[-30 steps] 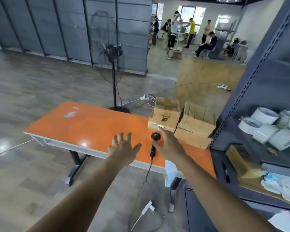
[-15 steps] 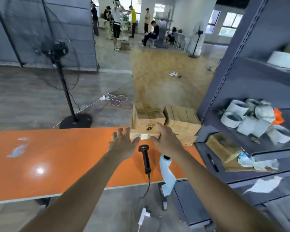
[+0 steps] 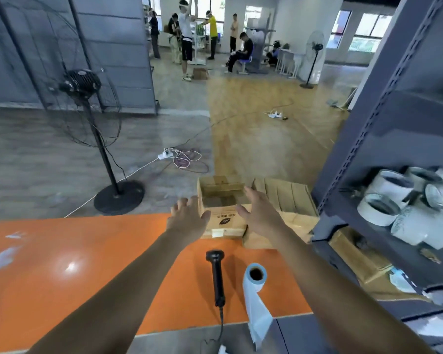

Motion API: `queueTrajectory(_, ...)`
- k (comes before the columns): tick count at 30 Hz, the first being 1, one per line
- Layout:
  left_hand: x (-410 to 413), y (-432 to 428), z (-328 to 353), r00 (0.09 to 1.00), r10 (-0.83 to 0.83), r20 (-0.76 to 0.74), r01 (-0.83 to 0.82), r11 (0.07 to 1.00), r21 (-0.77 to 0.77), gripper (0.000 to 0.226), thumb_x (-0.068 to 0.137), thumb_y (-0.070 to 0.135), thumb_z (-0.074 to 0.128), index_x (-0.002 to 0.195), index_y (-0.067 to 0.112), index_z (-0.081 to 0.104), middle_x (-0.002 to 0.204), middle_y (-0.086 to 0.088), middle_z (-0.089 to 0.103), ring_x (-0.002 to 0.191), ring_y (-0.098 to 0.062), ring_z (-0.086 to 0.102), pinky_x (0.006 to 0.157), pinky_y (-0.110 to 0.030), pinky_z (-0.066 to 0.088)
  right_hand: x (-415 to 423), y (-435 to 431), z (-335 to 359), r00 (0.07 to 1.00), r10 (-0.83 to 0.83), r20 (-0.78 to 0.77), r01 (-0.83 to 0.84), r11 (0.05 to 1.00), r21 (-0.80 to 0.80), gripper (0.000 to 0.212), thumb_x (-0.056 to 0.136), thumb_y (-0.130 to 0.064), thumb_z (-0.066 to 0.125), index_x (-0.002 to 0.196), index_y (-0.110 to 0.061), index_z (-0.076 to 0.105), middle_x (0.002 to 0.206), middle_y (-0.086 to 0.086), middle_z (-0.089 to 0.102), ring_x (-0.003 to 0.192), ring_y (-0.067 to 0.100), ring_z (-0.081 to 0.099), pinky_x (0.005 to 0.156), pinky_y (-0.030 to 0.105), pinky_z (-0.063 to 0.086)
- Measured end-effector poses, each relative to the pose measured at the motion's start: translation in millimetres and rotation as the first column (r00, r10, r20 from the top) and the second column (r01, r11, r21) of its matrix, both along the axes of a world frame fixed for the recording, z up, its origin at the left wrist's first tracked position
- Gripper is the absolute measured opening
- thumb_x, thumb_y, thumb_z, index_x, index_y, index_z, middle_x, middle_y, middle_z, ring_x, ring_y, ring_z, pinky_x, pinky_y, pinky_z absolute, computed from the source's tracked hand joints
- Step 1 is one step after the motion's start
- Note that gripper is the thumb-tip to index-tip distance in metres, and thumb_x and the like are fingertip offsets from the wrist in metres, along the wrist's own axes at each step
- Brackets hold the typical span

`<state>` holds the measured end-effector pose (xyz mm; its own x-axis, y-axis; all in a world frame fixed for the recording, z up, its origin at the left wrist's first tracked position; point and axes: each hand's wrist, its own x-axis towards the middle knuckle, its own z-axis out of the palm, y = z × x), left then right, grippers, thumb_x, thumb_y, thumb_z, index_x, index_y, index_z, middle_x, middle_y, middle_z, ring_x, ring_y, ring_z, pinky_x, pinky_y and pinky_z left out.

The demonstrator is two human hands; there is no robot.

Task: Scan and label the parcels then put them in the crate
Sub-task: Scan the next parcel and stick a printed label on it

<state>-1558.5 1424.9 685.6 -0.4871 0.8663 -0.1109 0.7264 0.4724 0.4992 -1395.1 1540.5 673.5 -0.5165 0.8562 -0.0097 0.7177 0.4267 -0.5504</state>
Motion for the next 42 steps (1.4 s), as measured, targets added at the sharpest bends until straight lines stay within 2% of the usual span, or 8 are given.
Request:
queueTrajectory(9,-35.5,68.4,-26.8,0.996,-0.032,0.086,0.031,0.999,0.004,0.054,0.098,0.036,0.043,0.145,0.015,0.027,0.144,-0.011,0.029,0.135,-0.034,0.025,0.104,-0.045,0.034,-40.7,55.9,-12.8,0.993,-0.043,0.114,0.050,0.997,-0.057,0.062,0.101,-0.049,0.041,0.156,-0.028,0.020,0.164,0.000,0.016,0.145,0.026,0.031,0.113,0.045,0.033)
queueTrajectory(17,-81.8,129.6,-55.2,0.977,-0.067,0.202,0.074,0.997,-0.026,0.058,0.096,0.031,0.047,0.145,0.009,0.024,0.138,-0.016,0.034,0.129,-0.038,0.035,0.101,-0.046,0.037,-82.8,87.1,-25.0,0.964,-0.170,0.204,0.197,0.973,-0.121,0.063,0.101,-0.047,0.043,0.154,-0.018,0.024,0.154,0.010,0.036,0.133,0.028,0.046,0.104,0.041,0.040)
queueTrajectory(23,-94.4,151.2,-65.7,0.879,0.003,0.478,0.053,0.993,-0.104,0.021,0.096,0.024,0.048,0.096,0.003,0.052,0.077,-0.009,0.056,0.064,-0.019,0.055,0.051,-0.026,0.039,-100.7,96.9,-26.1,0.926,-0.342,0.158,0.370,0.904,-0.215,0.064,0.099,-0.049,0.046,0.151,-0.015,0.030,0.144,0.010,0.049,0.125,0.030,0.054,0.095,0.040,0.046)
queueTrajectory(28,-96.5,143.8,-60.4,0.818,0.024,0.574,-0.074,0.995,0.065,0.040,0.089,0.016,0.050,0.127,0.008,0.040,0.108,-0.016,0.056,0.064,-0.017,0.053,0.042,-0.024,0.035,-104.8,95.0,-17.2,0.899,-0.428,0.090,0.436,0.856,-0.277,0.068,0.098,-0.055,0.043,0.150,-0.013,0.033,0.147,0.012,0.039,0.123,0.031,0.051,0.085,0.036,0.046)
queueTrajectory(31,-96.4,132.1,-46.6,0.758,0.039,0.652,-0.194,0.966,0.168,0.048,0.087,0.021,0.054,0.132,0.017,0.036,0.112,-0.011,0.054,0.077,-0.022,0.057,0.050,-0.026,0.040,-106.8,86.5,-5.5,0.892,-0.451,0.021,0.438,0.852,-0.287,0.071,0.096,-0.062,0.039,0.150,-0.016,0.032,0.145,0.014,0.037,0.121,0.033,0.050,0.088,0.041,0.048)
queueTrajectory(34,-96.6,121.1,-32.3,0.753,0.109,0.649,-0.317,0.925,0.212,0.054,0.087,0.035,0.053,0.136,0.017,0.037,0.121,-0.007,0.049,0.110,-0.029,0.051,0.080,-0.035,0.044,-106.6,72.6,10.9,0.884,-0.459,-0.088,0.411,0.852,-0.325,0.074,0.097,-0.063,0.037,0.151,-0.013,0.027,0.141,0.016,0.044,0.121,0.032,0.050,0.091,0.042,0.044)
queueTrajectory(37,-94.0,109.5,-25.4,0.757,0.190,0.625,-0.400,0.891,0.213,0.056,0.090,0.047,0.053,0.135,0.015,0.043,0.128,-0.009,0.044,0.114,-0.029,0.048,0.096,-0.042,0.044,-102.4,54.5,24.3,0.883,-0.443,-0.154,0.365,0.855,-0.369,0.074,0.096,-0.066,0.033,0.148,-0.013,0.029,0.129,0.009,0.052,0.109,0.027,0.052,0.084,0.037,0.040)
queueTrajectory(42,-74.4,69.1,-23.3,0.709,0.214,0.672,-0.490,0.835,0.251,0.058,0.076,0.043,0.065,0.124,0.016,0.047,0.122,-0.006,0.049,0.105,-0.023,0.054,0.078,-0.031,0.046,-82.8,19.7,36.7,0.842,-0.445,-0.304,0.303,0.857,-0.417,0.053,0.097,-0.042,0.051,0.130,0.000,0.052,0.122,0.020,0.061,0.092,0.027,0.062,0.082,0.041,0.050)
